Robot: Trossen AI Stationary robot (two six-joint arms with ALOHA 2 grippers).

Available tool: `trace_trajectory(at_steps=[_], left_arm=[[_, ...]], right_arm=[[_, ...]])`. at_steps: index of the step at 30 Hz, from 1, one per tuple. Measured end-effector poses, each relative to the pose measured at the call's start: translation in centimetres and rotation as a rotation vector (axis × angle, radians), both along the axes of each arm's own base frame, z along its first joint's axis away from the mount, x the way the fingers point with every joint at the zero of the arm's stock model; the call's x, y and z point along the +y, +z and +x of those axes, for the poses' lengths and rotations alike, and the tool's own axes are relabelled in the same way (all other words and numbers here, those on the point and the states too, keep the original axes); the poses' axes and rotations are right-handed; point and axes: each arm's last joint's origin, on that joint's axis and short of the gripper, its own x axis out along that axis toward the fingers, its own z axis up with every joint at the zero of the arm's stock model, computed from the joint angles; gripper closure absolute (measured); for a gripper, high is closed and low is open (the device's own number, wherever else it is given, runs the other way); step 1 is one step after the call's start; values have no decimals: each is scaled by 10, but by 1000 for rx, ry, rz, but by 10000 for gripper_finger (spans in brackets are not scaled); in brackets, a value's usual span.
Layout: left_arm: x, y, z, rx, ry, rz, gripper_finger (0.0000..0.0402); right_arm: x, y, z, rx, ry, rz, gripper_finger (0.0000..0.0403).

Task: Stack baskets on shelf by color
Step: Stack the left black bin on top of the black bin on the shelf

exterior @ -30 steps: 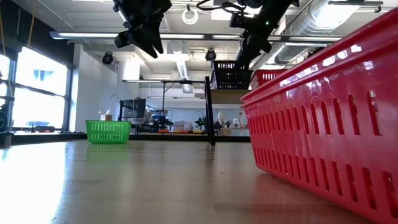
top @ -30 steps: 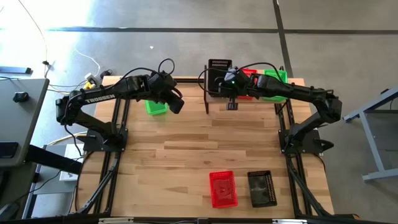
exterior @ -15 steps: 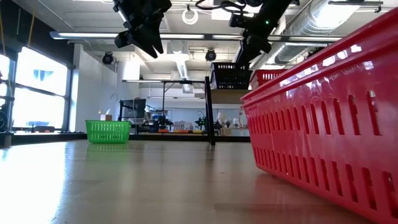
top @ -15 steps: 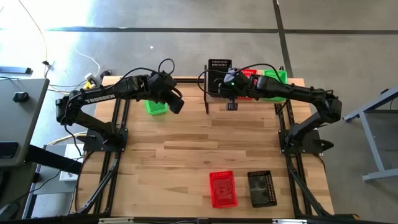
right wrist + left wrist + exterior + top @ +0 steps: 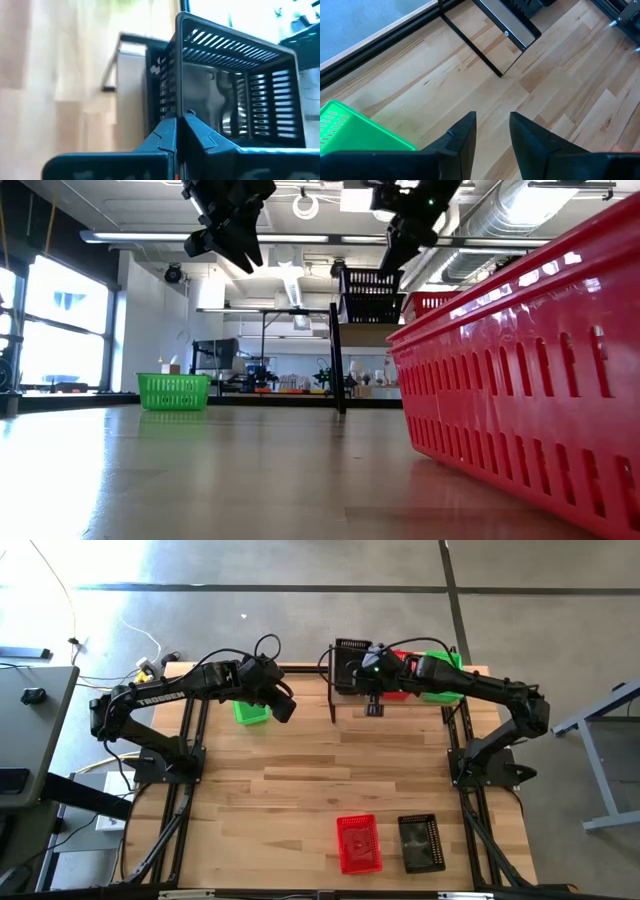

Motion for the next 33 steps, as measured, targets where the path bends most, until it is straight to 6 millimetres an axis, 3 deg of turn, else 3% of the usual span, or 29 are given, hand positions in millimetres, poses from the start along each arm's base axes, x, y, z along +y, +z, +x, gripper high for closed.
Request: trace_trajectory(at_steps=[3, 18, 30, 33], left_arm=[[0, 0, 0, 0, 0, 0, 294], [0, 0, 0, 0, 0, 0, 294], [0, 0, 0, 0, -1, -1, 294], [0, 0, 0, 0, -1, -1, 294]], right_arm=[[-1, 6, -1, -17, 3, 22, 400], [-1, -1, -4, 32, -9, 29, 394], [-3, 0, -4, 19, -57, 5, 310], [-2, 9, -4, 2, -72, 19, 297]])
